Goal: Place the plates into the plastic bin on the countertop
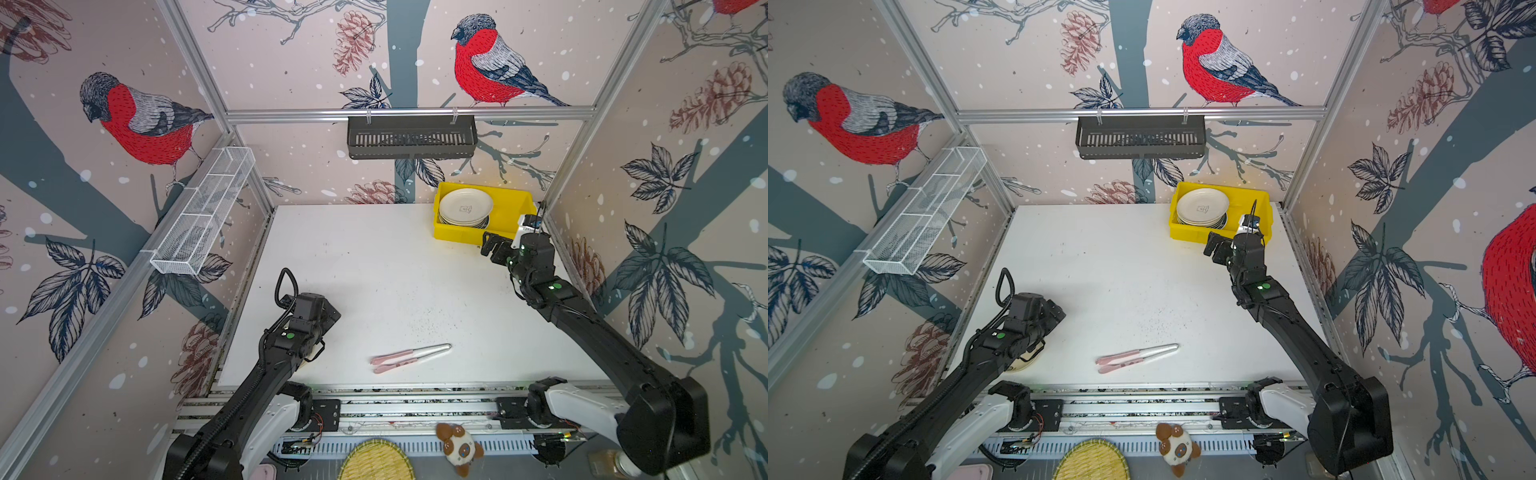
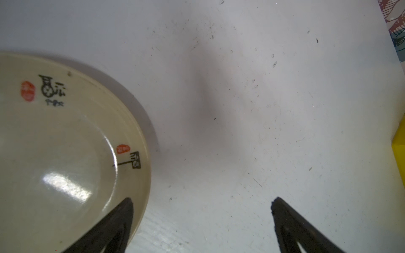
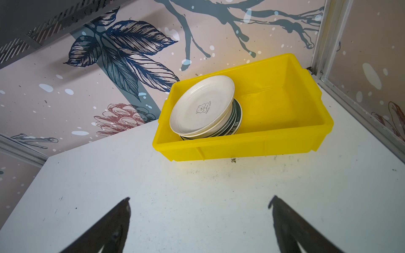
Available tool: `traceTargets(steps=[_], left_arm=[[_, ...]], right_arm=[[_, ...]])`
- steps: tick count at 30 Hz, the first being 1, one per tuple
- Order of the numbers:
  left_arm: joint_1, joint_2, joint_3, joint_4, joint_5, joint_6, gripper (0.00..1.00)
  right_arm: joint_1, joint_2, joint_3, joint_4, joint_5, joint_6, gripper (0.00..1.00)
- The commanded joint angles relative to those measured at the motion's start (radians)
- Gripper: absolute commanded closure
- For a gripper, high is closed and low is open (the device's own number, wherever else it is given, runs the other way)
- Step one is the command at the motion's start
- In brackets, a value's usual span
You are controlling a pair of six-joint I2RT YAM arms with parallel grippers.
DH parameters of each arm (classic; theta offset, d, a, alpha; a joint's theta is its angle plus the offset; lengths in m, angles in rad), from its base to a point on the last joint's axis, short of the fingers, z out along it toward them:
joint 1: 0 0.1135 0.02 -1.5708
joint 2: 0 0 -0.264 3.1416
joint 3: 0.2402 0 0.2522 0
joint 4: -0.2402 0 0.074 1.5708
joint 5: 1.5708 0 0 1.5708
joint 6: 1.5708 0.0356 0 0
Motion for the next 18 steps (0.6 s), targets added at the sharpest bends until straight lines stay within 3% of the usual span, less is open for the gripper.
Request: traceTargets(steps=[1, 11, 18], left_arm=[[0.005, 0.000, -0.019, 0.052, 0.010, -0.044, 0.02], [0.005, 0.038, -0.072, 0.131, 0.051, -0.054, 0.02], [0.005, 0.042, -0.112, 0.278, 0.191, -0.033, 0.03]], right_arm=[[-0.014, 0.001, -0.003, -0.006, 0.018, 0.016, 0.00], [-0.040, 0.006, -0.010, -0.017, 0.006, 0.029, 0.00], [-0.043, 0.033, -0.007, -0.025, 0.009, 0.046, 0.00]])
